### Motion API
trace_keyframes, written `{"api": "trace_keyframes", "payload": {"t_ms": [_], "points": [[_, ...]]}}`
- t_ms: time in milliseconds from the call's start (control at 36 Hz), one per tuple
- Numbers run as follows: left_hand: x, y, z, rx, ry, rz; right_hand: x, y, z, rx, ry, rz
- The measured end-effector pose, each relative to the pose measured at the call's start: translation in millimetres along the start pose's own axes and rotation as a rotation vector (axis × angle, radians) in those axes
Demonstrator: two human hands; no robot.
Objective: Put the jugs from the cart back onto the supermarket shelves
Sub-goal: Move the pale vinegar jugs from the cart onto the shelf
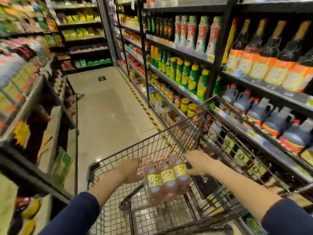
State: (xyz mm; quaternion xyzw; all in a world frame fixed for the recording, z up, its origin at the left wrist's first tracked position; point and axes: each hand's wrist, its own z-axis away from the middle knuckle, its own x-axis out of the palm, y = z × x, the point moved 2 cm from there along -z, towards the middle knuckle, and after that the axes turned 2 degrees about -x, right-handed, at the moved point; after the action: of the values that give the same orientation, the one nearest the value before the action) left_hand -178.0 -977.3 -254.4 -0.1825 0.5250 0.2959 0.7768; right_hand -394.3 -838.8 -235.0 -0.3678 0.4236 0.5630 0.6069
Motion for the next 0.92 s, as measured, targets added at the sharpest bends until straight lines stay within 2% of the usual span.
{"api": "trace_keyframes", "payload": {"t_ms": [250, 444, 583, 917], "points": [[39.4, -18.8, -9.6, -0.064, -0.093, 0.126, 30.8, -20.3, -28.6, 0.006, -0.072, -0.117], [67.7, -26.0, -25.3, -0.148, -0.193, 0.267, 54.4, -19.8, -55.3, -0.083, -0.110, -0.205], [86.9, -23.4, -38.4, -0.197, -0.266, 0.365, 90.7, -7.0, -82.9, -0.072, -0.173, -0.277], [137.6, -7.7, -99.3, -0.375, -0.354, 0.710, 142.6, 17.7, -146.4, -0.125, -0.350, -0.247]]}}
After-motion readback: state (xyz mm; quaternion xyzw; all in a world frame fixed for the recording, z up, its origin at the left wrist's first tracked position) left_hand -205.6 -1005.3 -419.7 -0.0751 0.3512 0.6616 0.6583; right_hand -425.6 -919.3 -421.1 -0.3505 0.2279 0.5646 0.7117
